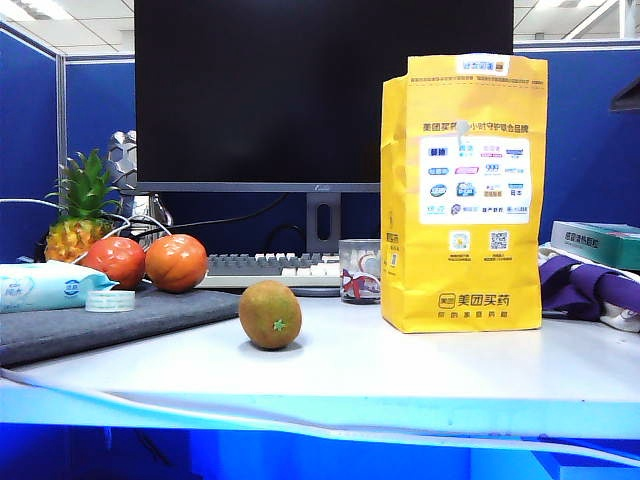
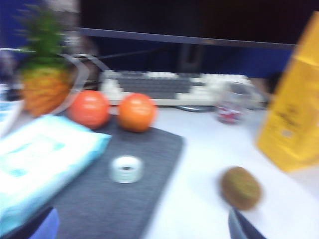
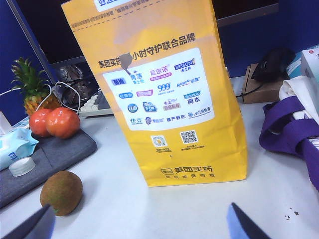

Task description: Pick up the kiwifruit and throw it into the yellow paper bag.

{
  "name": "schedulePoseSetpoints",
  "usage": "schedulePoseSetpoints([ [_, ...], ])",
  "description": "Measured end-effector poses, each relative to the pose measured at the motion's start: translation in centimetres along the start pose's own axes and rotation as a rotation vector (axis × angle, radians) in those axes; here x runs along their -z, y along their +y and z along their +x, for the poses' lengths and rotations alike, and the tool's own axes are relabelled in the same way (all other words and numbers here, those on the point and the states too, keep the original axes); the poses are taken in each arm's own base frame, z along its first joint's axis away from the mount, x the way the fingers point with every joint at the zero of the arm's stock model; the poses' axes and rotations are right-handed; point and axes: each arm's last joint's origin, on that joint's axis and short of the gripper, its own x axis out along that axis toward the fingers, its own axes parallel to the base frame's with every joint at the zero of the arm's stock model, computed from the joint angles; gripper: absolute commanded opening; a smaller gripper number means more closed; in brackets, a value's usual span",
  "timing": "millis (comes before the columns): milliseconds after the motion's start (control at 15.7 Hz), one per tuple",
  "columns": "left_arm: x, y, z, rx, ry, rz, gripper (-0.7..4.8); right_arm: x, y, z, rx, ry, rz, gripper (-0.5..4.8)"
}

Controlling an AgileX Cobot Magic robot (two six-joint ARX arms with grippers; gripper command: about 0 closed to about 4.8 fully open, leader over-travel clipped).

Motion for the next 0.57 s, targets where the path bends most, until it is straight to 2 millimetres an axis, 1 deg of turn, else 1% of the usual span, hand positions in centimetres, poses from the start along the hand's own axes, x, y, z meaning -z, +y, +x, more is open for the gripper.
schedulePoseSetpoints([
  [64, 0.0, -0.2, 0.0, 0.061, 0.005, 0.000, 4.79, 0.0, 0.0, 0.0, 0.000, 0.000, 0.000, 4.79],
  [191, 0.0, -0.3, 0.0, 0.116, 0.010, 0.000, 4.79, 0.0, 0.0, 0.0, 0.000, 0.000, 0.000, 4.79],
  [446, -0.1, -0.4, 0.0, 0.150, -0.004, -0.006, 4.79, 0.0, 0.0, 0.0, -0.001, -0.002, 0.000, 4.79],
  [510, -1.0, -0.8, 0.4, 0.229, -0.065, -0.036, 4.79, -0.3, 0.2, 0.0, -0.033, -0.025, -0.005, 4.79],
  [573, -1.9, -1.0, 0.9, 0.249, -0.074, -0.061, 4.79, -0.7, 0.4, 0.0, -0.075, -0.070, -0.015, 4.79],
])
